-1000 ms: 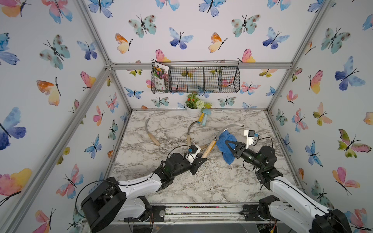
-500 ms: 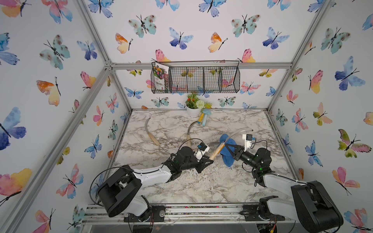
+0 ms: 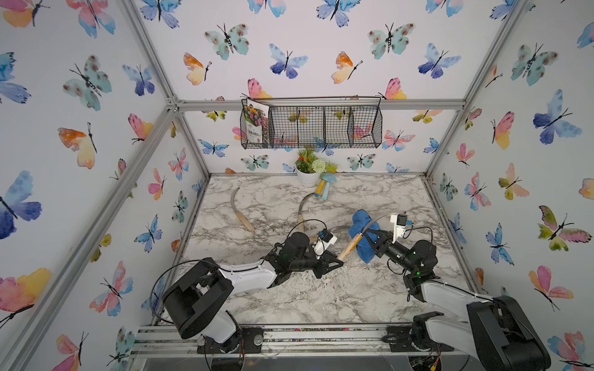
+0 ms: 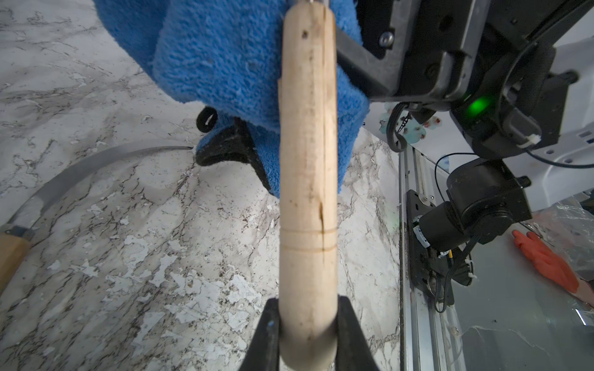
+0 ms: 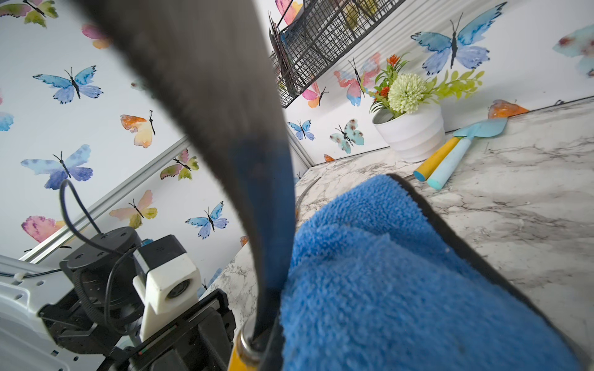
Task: Wipe small sickles with rags
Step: Wipe the small sickle.
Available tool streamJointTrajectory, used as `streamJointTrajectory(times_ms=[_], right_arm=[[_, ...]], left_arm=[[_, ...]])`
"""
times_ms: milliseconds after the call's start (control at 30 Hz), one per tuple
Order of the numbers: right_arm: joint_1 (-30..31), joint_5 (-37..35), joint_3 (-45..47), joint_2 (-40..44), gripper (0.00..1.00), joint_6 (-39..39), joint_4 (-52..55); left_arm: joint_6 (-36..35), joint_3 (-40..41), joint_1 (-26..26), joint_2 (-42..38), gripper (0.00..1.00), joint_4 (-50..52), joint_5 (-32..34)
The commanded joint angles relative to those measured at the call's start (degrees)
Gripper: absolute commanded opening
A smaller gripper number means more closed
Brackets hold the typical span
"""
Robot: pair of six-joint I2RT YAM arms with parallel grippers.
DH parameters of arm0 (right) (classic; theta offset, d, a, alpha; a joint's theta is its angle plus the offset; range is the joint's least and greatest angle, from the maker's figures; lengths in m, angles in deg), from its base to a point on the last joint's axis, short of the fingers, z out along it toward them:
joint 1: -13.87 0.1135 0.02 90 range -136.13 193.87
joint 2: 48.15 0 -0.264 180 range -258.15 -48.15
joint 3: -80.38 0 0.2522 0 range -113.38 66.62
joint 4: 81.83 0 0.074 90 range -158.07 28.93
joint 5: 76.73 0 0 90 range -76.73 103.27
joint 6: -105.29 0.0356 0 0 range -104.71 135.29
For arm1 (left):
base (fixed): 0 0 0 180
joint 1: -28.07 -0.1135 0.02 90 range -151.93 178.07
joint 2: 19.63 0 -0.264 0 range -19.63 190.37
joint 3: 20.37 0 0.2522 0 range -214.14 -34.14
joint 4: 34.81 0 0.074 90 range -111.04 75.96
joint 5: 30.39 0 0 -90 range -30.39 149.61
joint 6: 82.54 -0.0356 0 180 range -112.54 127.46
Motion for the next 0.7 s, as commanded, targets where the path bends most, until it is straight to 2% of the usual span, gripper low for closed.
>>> streamJointTrajectory(times_ms=[0, 400, 667], right_arm=[[-1.2, 0.8, -1.8, 0.4, 0.02, 1.2, -3.4], [-11.9, 10.1, -11.1, -5.8, 0.02, 12.9, -10.7], [-12.8, 13.9, -10.1, -9.9, 0.02, 16.0, -16.1]], left_arm=[[0.6, 0.6, -0.5, -1.7, 0.00, -0.7, 1.8], [0.0, 0.5, -0.8, -1.9, 0.00, -0.1, 4.8], [-0.1, 0.4, -1.2, -1.7, 0.00, -0.1, 5.4]])
